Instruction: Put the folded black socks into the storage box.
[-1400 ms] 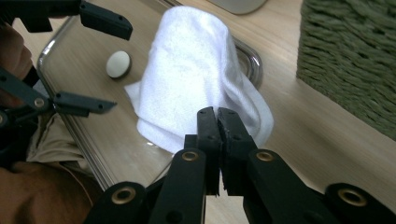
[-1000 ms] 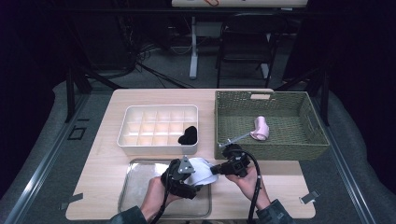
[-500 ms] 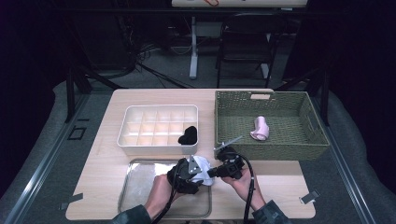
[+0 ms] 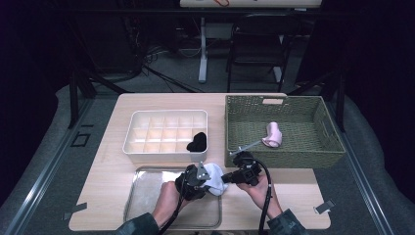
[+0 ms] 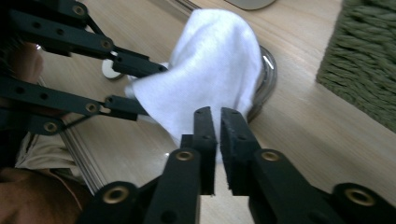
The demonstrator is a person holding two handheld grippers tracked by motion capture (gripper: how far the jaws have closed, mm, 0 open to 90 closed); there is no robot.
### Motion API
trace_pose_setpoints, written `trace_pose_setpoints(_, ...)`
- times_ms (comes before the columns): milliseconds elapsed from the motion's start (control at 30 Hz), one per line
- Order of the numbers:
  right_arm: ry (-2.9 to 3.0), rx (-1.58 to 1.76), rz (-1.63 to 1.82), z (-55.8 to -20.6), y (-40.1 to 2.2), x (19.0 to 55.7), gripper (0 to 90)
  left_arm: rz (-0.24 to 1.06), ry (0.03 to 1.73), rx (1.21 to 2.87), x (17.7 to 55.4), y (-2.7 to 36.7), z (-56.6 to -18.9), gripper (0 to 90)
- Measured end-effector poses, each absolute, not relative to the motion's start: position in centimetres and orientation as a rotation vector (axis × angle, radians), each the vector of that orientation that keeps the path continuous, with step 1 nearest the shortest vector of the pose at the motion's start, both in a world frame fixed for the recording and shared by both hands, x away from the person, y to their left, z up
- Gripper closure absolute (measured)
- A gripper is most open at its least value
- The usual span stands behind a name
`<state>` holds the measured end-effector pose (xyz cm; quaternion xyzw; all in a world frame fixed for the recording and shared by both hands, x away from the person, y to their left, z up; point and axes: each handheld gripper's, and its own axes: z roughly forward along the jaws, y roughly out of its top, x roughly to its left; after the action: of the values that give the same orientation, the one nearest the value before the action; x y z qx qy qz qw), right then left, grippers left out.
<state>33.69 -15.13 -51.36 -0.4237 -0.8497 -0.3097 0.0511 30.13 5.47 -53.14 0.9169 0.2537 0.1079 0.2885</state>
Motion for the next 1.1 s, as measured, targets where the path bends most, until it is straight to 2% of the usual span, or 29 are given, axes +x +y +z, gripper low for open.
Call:
trace_pose_setpoints(267, -2.579, -1.298, -0.952, -51.5, -15.8, 33.9, 69.9, 0.283, 0.709, 2.388, 30.5, 6.3, -52.5, 71.6)
trace_pose_setpoints(433, -2.585, -1.271, -0.903, -51.5, -15.8, 33.8, 52.2, 0.28, 0.728, 2.342, 30.5, 6.2, -52.3, 71.7)
trace_pose_setpoints(467, -2.578, -1.261, -0.897, -51.5, -15.8, 33.8, 51.2, 0.275, 0.726, 2.327, 30.6, 6.2, -52.2, 71.8)
trace_pose_setpoints(533, -2.561, -1.256, -0.913, -51.8, -15.6, 33.7, 53.6, 0.256, 0.73, 2.301, 30.6, 6.1, -52.1, 71.8)
trace_pose_setpoints(600, -2.554, -1.238, -0.912, -52.2, -15.3, 33.6, 64.6, 0.227, 0.733, 2.292, 30.8, 6.2, -52.1, 71.7)
trace_pose_setpoints(667, -2.581, -1.206, -0.895, -52.3, -14.9, 33.5, 79.7, 0.205, 0.749, 2.29, 31.0, 6.3, -52.3, 71.1)
trace_pose_setpoints(700, -2.588, -1.194, -0.887, -52.4, -14.7, 33.5, 83.4, 0.198, 0.752, 2.288, 31.1, 6.4, -52.4, 70.4)
trace_pose_setpoints(900, -2.608, -1.19, -0.872, -52.3, -14.5, 33.3, 86.2, 0.199, 0.755, 2.308, 31.1, 6.2, -52.2, 62.5)
trace_pose_setpoints(1000, -2.608, -1.2, -0.88, -52.1, -14.8, 33.3, 86.4, 0.225, 0.756, 2.316, 31.1, 5.9, -52.0, 52.2)
trace_pose_setpoints(1100, -2.615, -1.202, -0.88, -52.1, -14.8, 33.5, 86.4, 0.215, 0.747, 2.327, 31.3, 5.4, -51.9, 48.1)
